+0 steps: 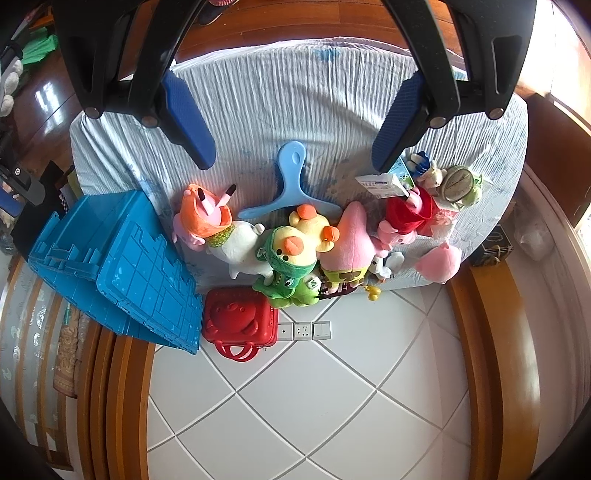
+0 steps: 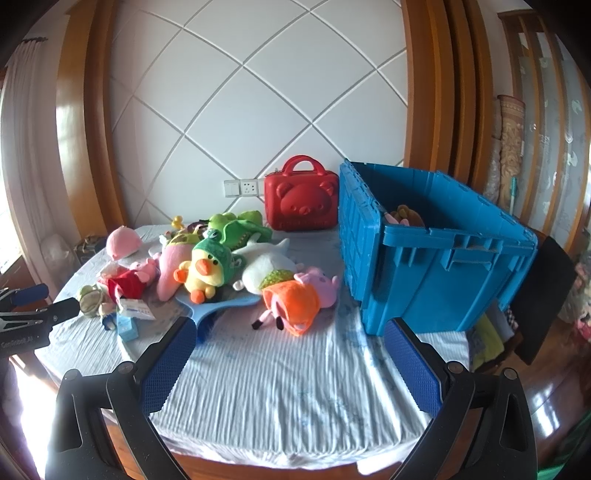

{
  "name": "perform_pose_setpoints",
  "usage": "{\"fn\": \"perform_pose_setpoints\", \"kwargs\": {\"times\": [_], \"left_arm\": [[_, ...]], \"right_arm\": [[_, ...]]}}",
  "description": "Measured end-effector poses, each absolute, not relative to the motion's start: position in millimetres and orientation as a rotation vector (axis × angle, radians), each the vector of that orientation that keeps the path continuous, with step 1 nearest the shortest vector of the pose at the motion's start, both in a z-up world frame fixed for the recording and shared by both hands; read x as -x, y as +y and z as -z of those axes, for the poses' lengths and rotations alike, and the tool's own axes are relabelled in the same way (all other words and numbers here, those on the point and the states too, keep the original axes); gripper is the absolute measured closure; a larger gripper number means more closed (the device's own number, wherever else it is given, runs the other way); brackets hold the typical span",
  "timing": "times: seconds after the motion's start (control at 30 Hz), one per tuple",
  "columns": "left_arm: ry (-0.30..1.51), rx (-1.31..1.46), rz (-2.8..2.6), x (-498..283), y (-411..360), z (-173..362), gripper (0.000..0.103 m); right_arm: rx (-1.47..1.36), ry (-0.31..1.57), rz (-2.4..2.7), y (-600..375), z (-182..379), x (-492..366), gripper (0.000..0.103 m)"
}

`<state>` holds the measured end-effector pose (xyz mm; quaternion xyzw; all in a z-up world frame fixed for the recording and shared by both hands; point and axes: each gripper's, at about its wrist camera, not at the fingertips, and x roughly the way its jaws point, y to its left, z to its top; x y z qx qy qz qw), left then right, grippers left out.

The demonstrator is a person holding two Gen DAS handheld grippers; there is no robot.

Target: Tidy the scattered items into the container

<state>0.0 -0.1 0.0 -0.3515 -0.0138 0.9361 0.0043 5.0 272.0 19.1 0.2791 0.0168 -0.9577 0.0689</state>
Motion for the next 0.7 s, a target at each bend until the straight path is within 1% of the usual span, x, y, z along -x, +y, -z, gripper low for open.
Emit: {"fn": "perform_pose_setpoints", "kwargs": {"times": [0.3,0.43,0.7], "left_arm": [[-0.041,1.14,-2.909,5.4,-8.1,0.5,0.016],[-0.006,1.125,-2.93,0.8,3.5,2.3,0.016],[-0.008,1.127,-2.929,-1.7,5.3,2.2,0.016]], "right_arm": [[-0.857,0.058,2.884,277.0,-17.5,-5.1,0.0],[-0.854,0.055,2.889,275.8,-17.1,-5.8,0.0],[-0.852,0.059,2.897,271.8,-15.0,-7.1,0.0]]}}
